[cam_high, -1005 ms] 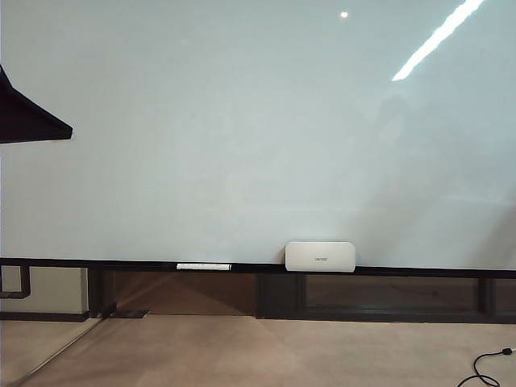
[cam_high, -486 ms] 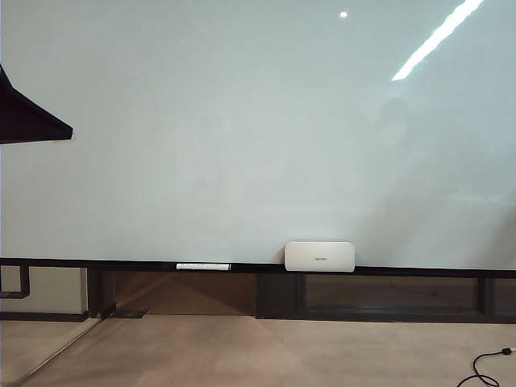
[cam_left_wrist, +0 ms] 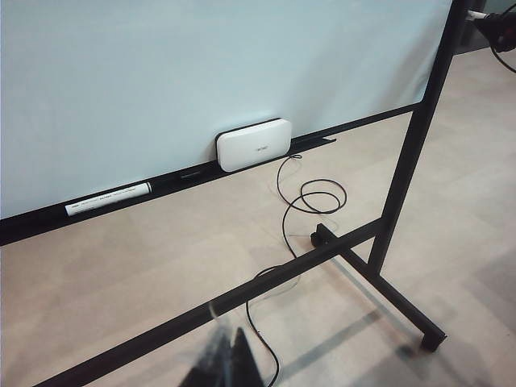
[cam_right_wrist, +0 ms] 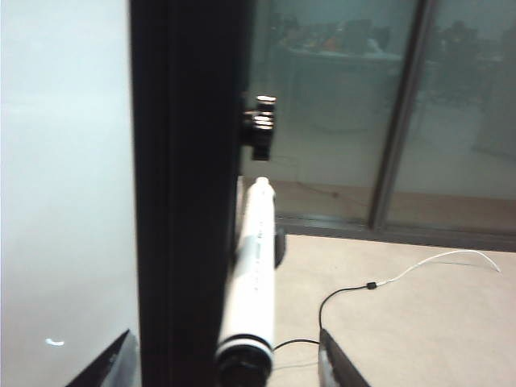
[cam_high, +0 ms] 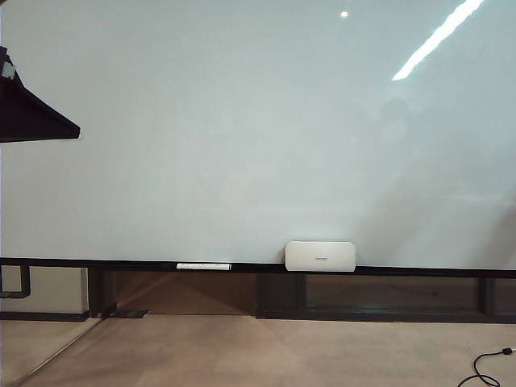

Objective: Reach to the right to find the marker pen, pick it up, and write the number 11 on the whiteboard.

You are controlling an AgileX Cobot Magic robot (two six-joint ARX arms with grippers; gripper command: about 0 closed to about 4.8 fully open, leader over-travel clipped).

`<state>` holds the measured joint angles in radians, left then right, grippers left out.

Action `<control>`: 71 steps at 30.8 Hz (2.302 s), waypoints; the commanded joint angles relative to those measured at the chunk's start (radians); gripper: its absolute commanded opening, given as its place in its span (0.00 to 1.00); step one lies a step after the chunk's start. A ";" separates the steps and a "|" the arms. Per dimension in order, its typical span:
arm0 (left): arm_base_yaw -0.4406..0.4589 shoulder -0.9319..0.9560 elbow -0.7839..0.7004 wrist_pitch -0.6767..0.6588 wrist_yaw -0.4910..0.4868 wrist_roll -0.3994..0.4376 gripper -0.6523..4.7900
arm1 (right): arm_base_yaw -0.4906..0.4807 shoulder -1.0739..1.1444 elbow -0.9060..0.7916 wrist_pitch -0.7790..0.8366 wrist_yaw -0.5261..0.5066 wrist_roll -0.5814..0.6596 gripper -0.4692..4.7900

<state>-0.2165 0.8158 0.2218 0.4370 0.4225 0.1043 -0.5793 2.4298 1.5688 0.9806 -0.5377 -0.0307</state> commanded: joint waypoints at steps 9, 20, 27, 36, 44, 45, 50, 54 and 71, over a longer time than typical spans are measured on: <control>-0.001 0.002 0.004 0.013 0.000 0.000 0.11 | 0.013 0.010 0.077 -0.041 0.005 0.005 0.61; -0.001 0.002 0.004 0.016 0.000 0.000 0.11 | 0.021 0.011 0.077 -0.060 0.024 0.000 0.58; -0.001 0.002 0.004 0.017 0.001 -0.001 0.11 | 0.021 0.011 0.077 -0.064 0.049 -0.016 0.58; -0.001 0.002 0.013 0.018 0.001 -0.008 0.11 | 0.022 0.029 0.077 -0.062 0.071 -0.035 0.52; -0.001 0.002 0.025 0.013 0.008 -0.007 0.11 | 0.022 0.029 0.078 -0.041 0.072 -0.046 0.52; -0.001 0.002 0.025 0.013 0.008 -0.007 0.11 | 0.023 0.029 0.078 -0.041 0.074 -0.046 0.52; -0.001 0.002 0.026 0.012 0.008 -0.008 0.11 | 0.023 0.029 0.079 -0.040 0.103 -0.049 0.52; -0.001 0.002 0.026 0.012 0.008 -0.011 0.11 | 0.023 0.041 0.098 -0.042 0.102 -0.049 0.52; -0.001 0.002 0.027 0.014 0.007 -0.011 0.11 | 0.026 0.061 0.154 -0.101 0.095 -0.049 0.36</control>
<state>-0.2165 0.8188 0.2436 0.4370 0.4259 0.0963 -0.5545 2.4939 1.7191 0.8684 -0.4419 -0.0780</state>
